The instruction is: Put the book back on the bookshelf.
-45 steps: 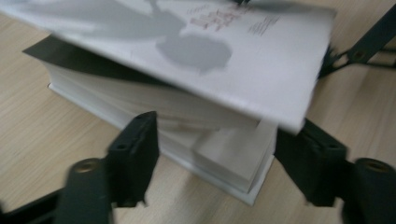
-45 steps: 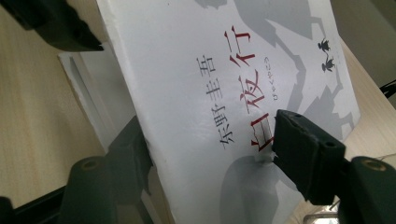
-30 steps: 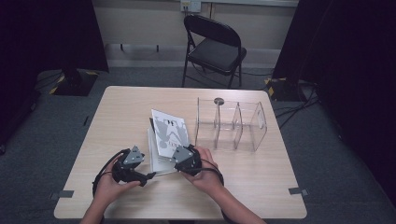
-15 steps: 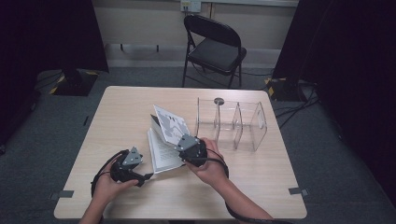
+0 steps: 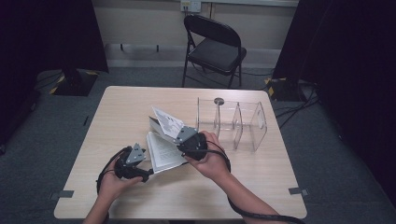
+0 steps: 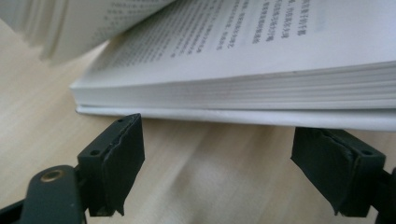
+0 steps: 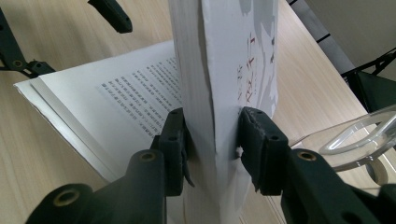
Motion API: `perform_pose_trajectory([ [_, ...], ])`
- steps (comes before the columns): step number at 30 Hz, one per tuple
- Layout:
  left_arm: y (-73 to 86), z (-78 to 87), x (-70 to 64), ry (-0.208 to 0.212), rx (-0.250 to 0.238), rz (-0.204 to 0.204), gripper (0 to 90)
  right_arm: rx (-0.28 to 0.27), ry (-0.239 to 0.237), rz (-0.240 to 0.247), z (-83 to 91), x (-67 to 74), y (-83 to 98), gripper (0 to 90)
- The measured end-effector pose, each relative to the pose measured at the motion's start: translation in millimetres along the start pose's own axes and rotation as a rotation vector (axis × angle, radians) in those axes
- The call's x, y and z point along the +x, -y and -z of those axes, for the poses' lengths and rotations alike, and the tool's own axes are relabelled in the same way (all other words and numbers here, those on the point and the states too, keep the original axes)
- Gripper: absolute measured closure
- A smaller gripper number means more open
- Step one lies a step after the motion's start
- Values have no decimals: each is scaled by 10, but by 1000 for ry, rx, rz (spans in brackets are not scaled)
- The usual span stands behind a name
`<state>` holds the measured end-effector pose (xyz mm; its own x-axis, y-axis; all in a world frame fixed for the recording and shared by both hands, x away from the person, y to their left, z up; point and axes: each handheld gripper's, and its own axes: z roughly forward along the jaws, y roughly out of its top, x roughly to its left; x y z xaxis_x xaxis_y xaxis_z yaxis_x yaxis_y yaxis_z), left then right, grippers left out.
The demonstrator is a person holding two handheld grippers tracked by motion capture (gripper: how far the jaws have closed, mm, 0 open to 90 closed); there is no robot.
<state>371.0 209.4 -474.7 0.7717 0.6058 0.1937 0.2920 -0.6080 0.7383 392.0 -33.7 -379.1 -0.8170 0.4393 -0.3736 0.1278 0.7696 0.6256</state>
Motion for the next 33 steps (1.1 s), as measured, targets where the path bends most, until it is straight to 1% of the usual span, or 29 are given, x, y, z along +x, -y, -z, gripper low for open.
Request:
perform_pose_trajectory([
  [1, -15, -7, -2, 0, -4, 6, 171, 5, -1, -3, 8, -1, -8, 628],
  [2, -26, -2, 6, 1, 2, 1, 174, 2, -7, 2, 11, -15, -16, 628],
  [3, -38, -6, 7, 1, -3, 1, 175, 5, -7, 2, 12, -19, -23, 628],
  [5, -53, -30, -4, -15, -1, 6, 163, 8, -12, 4, 14, -23, -36, 627],
  [6, -55, -37, 2, -15, 8, -11, 162, 14, -12, 4, 16, -19, -43, 627],
  [7, -57, -51, -3, -25, 2, -13, 162, 13, -15, 12, 19, -18, -49, 627],
  [8, -61, -64, -5, -19, -1, -17, 159, 15, -16, 14, 21, -13, -55, 627],
  [10, -79, -88, -4, -25, -3, -34, 160, 13, -20, 17, 28, -18, -64, 627],
  [11, -88, -98, -7, -23, -18, -34, 159, 14, -25, 12, 36, -20, -73, 627],
  [12, -99, -97, 4, -8, -12, -46, 151, 15, -29, 14, 52, -23, -87, 628],
  [13, -110, -103, 5, 6, -21, -61, 151, 15, -29, 14, 52, -23, -87, 628],
  [14, -124, -102, -7, 1, -32, -83, 153, 17, -32, 17, 59, -22, -100, 628],
  [15, -140, -96, -17, -3, -25, -89, 154, 21, -33, 14, 70, -17, -109, 628],
  [16, -154, -100, -23, -9, -20, -113, 155, 21, -31, 22, 71, -22, -116, 628],
  [17, -158, -104, -35, -18, -22, -117, 155, 23, -32, 21, 73, -19, -122, 628],
  [18, -167, -107, -37, -19, -27, -127, 155, 24, -32, 25, 75, -23, -133, 628],
  [19, -175, -117, -40, -14, -19, -129, 155, 24, -32, 25, 75, -23, -133, 628],
  [20, -183, -130, -46, -18, -23, -133, 153, 23, -35, 20, 76, -22, -142, 628],
  [22, -199, -123, -50, -32, -27, -142, 137, 19, -39, 27, 76, -32, -155, 627],
  [23, -203, -117, -47, -27, -41, -137, 146, 24, -37, 23, 78, -30, -160, 627],
  [24, -203, -114, -46, -30, -50, -134, 156, 26, -34, 25, 81, -30, -164, 627],
  [25, -204, -110, -45, -37, -55, -139, 162, 26, -35, 29, 81, -35, -170, 627],
  [26, -203, -108, -51, -34, -64, -141, 174, 20, -43, 26, 78, -36, -177, 626],
  [27, -200, -101, -60, -37, -71, -143, 195, 22, -41, 27, 79, -39, -181, 626],
  [28, -206, -101, -63, -40, -85, -154, 236, 24, -44, 21, 80, -41, -193, 625],
  [29, -209, -91, -66, -47, -94, -153, 236, 24, -44, 21, 80, -41, -193, 625],
  [30, -211, -81, -67, -46, -103, -157, 271, 30, -43, 31, 82, -44, -205, 624],
  [32, -213, -75, -65, -42, -110, -149, 272, 29, -44, 30, 82, -36, -211, 623],
  [33, -215, -74, -62, -41, -114, -161, 276, 30, -46, 36, 81, -40, -215, 623],
])
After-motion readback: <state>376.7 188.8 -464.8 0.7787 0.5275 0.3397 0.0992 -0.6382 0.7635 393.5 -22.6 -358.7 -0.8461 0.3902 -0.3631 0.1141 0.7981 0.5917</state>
